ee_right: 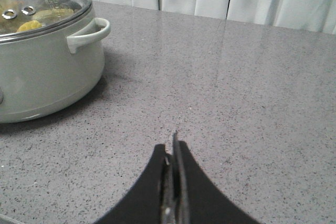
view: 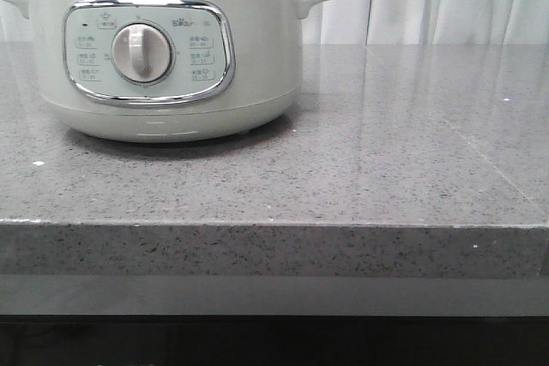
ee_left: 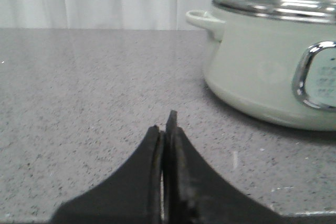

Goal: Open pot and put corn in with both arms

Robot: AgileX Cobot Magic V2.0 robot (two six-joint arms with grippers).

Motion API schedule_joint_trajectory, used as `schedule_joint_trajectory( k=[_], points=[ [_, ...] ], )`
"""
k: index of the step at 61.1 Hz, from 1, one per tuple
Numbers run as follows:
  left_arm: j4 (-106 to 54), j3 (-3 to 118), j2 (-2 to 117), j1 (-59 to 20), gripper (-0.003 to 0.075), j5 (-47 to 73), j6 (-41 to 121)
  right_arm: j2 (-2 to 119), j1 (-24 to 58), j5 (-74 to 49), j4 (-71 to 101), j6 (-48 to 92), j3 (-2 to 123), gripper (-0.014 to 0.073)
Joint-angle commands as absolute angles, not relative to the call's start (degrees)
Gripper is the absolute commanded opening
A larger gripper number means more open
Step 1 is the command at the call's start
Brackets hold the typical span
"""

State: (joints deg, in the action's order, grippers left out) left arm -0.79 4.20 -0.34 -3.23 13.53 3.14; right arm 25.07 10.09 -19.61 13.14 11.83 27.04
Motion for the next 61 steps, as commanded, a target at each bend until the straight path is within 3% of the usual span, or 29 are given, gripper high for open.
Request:
schedule_joint_trajectory(
  k=[1,61],
  points=[
    [-0.91,3.42,-1.64,-1.27,-0.0018,6.81,2.44,25.32,9.79,-15.32,13.02,12.31,28.72,-0.0068],
    [-0.91,-0.37,-1.64,0.17,-0.0018,5.37,2.44,25.32,9.79,-15.32,13.02,12.31,28.72,-0.0068]
  ],
)
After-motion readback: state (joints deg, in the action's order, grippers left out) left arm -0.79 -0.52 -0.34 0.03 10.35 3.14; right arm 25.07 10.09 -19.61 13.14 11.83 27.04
